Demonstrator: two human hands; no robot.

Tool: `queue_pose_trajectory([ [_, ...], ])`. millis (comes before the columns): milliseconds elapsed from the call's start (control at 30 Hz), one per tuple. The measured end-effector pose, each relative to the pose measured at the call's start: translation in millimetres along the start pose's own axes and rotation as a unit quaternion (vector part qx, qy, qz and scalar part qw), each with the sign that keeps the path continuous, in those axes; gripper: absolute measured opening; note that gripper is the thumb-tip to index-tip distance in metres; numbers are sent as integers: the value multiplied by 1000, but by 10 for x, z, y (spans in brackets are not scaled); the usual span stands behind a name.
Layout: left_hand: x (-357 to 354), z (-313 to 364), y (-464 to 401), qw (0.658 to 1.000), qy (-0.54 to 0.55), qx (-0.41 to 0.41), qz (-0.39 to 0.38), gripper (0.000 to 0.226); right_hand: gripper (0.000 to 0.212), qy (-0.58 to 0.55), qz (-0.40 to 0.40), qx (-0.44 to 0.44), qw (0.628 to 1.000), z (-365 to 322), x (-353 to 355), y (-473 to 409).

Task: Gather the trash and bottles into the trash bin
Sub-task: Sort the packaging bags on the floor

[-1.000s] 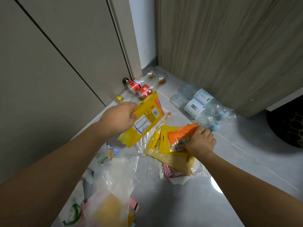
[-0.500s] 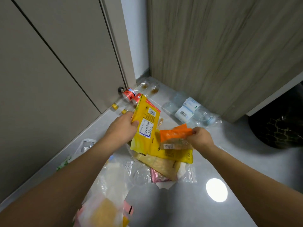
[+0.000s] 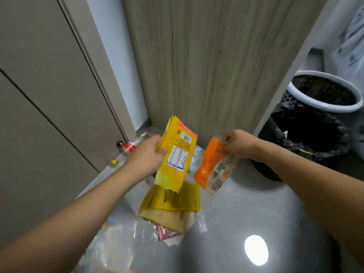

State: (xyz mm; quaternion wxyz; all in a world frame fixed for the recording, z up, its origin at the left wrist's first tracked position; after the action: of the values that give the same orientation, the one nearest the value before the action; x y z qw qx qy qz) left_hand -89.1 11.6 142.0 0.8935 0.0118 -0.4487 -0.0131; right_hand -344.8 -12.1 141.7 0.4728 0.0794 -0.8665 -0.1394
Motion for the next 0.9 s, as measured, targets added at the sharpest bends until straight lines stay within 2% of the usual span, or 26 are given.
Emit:
queue_pose_trajectory([
  [133,-87,763,-48,997,-25,-65,-13,8,15,20,57,-2,998,250,661,146],
  [233,-218,1334,-61,992,-56,-116,-10,10,8,-7,74,-43,996,595,1106,263],
  [367,-414,1991,-62,985,-53,-165,-4,13,21,-43,118,-83,989,1145,1653,412],
  [433,-522,2268,-68,982,-44,-183,-9,14,20,-76,138,-100,982,1458,1856,454],
  [533,-666,2619,-103,982,-16,-188,-15,11,14,-148,191,-124,962,1931,2109,475],
  [667,-859,3065,-221,982,-14,-189,-15,13,20,-236,259,-142,926,2432,2288,468],
  [733,-946,3280,-309,980,-34,-197,-4,18,18,-284,228,-144,920,2599,2222,388],
  [800,-1048,3482,-420,978,-47,-204,0,20,20,-284,148,-156,934,2710,2088,316],
  [867,-1189,3647,-574,978,-58,-200,-7,14,25,-173,77,-166,968,2780,2027,270],
  [900,-1274,3719,-663,978,-67,-195,-12,11,28,-97,70,-159,980,2811,2054,227],
])
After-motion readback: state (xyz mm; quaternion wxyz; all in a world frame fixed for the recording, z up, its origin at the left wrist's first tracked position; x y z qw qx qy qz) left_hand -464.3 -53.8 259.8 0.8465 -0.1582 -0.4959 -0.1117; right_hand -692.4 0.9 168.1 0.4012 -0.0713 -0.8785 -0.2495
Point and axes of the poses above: each hand's wrist, its own y-axis away from the middle knuckle, its own x-axis out of the back of the hand, z = x × y, the point moved 6 cm from there along -y, towards the middle knuckle, and after that the axes turned 4 degrees about z, right-handed, at the moved point
